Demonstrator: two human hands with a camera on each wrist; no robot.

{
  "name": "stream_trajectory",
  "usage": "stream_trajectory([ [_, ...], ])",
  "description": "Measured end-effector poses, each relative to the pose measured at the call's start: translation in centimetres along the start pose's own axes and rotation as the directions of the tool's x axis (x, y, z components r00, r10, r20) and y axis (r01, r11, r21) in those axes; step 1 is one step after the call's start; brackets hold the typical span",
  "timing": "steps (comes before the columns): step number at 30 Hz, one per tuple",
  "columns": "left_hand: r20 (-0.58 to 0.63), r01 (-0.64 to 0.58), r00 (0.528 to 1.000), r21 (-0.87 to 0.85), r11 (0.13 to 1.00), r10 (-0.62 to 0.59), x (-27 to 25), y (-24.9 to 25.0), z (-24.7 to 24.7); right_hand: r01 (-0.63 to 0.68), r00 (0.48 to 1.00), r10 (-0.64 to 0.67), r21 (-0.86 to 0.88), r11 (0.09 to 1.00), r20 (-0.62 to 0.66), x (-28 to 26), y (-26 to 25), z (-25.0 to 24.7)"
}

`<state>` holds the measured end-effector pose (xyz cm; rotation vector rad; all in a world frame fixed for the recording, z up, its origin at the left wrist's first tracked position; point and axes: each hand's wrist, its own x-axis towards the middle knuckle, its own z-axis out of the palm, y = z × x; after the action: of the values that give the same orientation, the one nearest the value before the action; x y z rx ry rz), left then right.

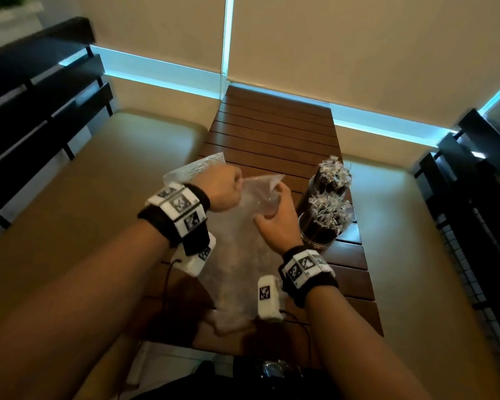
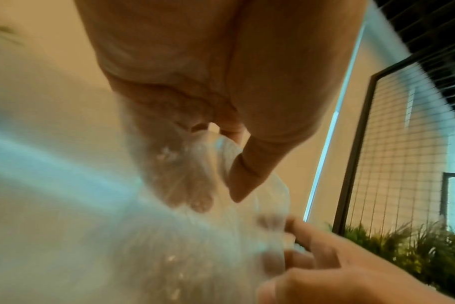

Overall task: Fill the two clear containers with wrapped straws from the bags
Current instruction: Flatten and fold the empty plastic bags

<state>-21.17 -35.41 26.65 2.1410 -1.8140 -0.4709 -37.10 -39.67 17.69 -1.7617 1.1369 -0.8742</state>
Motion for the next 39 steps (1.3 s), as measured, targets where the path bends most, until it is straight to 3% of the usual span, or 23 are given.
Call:
stream_trajectory([
  [5, -0.222, -0.186, 0.959, -0.014, 0.983, 0.178, -1.2, 2.9, -10.0, 0.107, 0.974, -0.053, 0.243, 0.964, -0.219, 2.4, -6.5, -3.1],
  [9, -0.202, -0.236, 0.947, 0.086, 0.968, 0.249, -3.7, 5.2, -16.2, 0.288, 0.919, -0.118, 0.436, 0.853, -0.377, 3.0, -12.1, -6.1],
  [12, -0.243, -0.226, 0.934, 0.164, 0.96, 0.261, -4.6, 5.4, -18.3, 0.452, 0.862, -0.193, 0.541, 0.709, -0.469, 3.5, -15.3, -7.6],
  [14, -0.355, -0.212, 0.888, 0.246, 0.946, 0.291, -4.3, 5.0, -18.1, 0.491, 0.834, -0.244, 0.466, 0.736, -0.494, 3.9, -15.6, -7.4],
  [16, -0.428, -0.207, 0.846, 0.284, 0.936, 0.317, -3.7, 4.3, -16.2, 0.436, 0.836, -0.263, 0.29, 0.852, -0.482, 4.1, -13.8, -6.4],
  [18, -0.425, -0.191, 0.853, 0.29, 0.938, 0.305, -3.0, 3.1, -12.4, 0.334, 0.875, -0.246, 0.153, 0.93, -0.417, 3.9, -10.2, -4.6],
  [20, -0.365, -0.132, 0.9, 0.293, 0.947, 0.238, -2.7, 1.0, -7.2, 0.251, 0.917, -0.233, 0.016, 0.968, -0.323, 3.1, -6.2, -2.6],
  [24, -0.163, -0.075, 0.978, 0.313, 0.947, 0.131, -3.1, -4.5, 3.6, 0.081, 0.997, -0.082, -0.366, 0.927, 0.013, 0.2, 0.9, 0.7],
  [26, -0.06, -0.06, 0.995, 0.323, 0.944, 0.083, -3.7, -6.8, 7.9, 0.011, 0.968, 0.129, -0.551, 0.834, 0.214, -1.4, 2.9, 1.4],
  [28, 0.075, -0.041, 0.997, 0.325, 0.945, 0.017, -4.4, -8.3, 11.5, 0.028, 0.867, 0.346, -0.73, 0.683, 0.358, -2.8, 3.6, 1.7],
  [29, 0.147, -0.039, 0.989, 0.325, 0.945, -0.01, -4.9, -8.7, 12.9, 0.07, 0.838, 0.381, -0.77, 0.634, 0.391, -3.2, 3.7, 1.9],
  [32, 0.327, -0.036, 0.941, 0.365, 0.93, -0.092, -6.3, -9.5, 16.5, 0.22, 0.859, 0.217, -0.718, 0.66, 0.463, -4.2, 3.9, 2.7],
  [34, 0.382, -0.026, 0.915, 0.37, 0.929, -0.127, -6.9, -9.9, 18.3, 0.292, 0.859, 0.111, -0.656, 0.696, 0.5, -4.4, 4.5, 3.3],
  [39, 0.368, -0.075, 0.928, 0.361, 0.93, -0.067, -7.0, -9.9, 19.2, 0.38, 0.769, 0.212, -0.698, 0.608, 0.603, -5.7, 7.1, 5.8],
])
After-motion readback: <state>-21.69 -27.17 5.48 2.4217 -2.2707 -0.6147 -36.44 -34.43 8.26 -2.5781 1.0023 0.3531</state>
